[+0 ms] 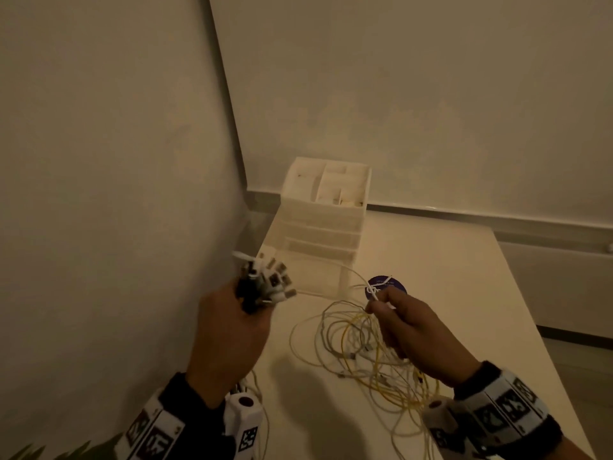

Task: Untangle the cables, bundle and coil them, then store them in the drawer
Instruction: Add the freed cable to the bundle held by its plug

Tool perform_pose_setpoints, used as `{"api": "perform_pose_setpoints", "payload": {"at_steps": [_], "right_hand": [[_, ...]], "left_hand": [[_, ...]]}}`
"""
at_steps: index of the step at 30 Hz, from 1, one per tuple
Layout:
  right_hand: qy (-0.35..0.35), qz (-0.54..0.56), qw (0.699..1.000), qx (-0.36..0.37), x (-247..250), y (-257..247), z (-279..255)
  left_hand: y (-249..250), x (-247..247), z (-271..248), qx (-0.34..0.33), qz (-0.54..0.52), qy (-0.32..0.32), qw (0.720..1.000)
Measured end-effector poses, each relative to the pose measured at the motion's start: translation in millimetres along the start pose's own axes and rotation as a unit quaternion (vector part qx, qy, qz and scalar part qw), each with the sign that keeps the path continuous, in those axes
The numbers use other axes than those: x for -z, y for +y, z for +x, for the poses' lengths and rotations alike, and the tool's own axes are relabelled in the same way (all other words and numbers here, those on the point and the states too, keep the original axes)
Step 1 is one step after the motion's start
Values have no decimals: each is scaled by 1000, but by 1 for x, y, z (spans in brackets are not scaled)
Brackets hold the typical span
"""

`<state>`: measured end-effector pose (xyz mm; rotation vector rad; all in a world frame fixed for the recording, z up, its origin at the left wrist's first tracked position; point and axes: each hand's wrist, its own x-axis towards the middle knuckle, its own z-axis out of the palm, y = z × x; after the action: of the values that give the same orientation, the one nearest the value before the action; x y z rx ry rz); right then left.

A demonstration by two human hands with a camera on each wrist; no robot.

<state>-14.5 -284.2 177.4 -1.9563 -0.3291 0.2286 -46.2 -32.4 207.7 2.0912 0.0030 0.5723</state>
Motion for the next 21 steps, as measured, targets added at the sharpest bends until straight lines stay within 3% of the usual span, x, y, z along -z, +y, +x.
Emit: {"api": "perform_pose_setpoints", "payload": {"at_steps": [4,7,9,12,15,17,19,21], "right_hand": [[-13,180,982,-48,-28,-19,-26],[-16,282,954,-97,-44,-30,-39],[-22,248,964,-95,-54,-36,-45],[-58,189,977,-84,-68,-48,-55],[-77,180,979,-63,-76,-62,-65],[-86,153,984,-41,-77,-68,-74],[-109,147,983,-28,-81,-67,-86],[-123,149,980,-48,-82,-57,-102]], "left_hand": [[-11,1,-16,-26,77,-113,990],[-6,12,-28,-76,78,-74,991],[6,18,-35,-123,16,-78,989],[16,22,-46,-157,-42,-158,974],[14,26,-51,-111,-50,-243,962],[6,31,-57,-89,-29,-259,961],[-4,38,-64,-73,-31,-254,964],[-11,47,-68,-28,-50,-210,976]]}}
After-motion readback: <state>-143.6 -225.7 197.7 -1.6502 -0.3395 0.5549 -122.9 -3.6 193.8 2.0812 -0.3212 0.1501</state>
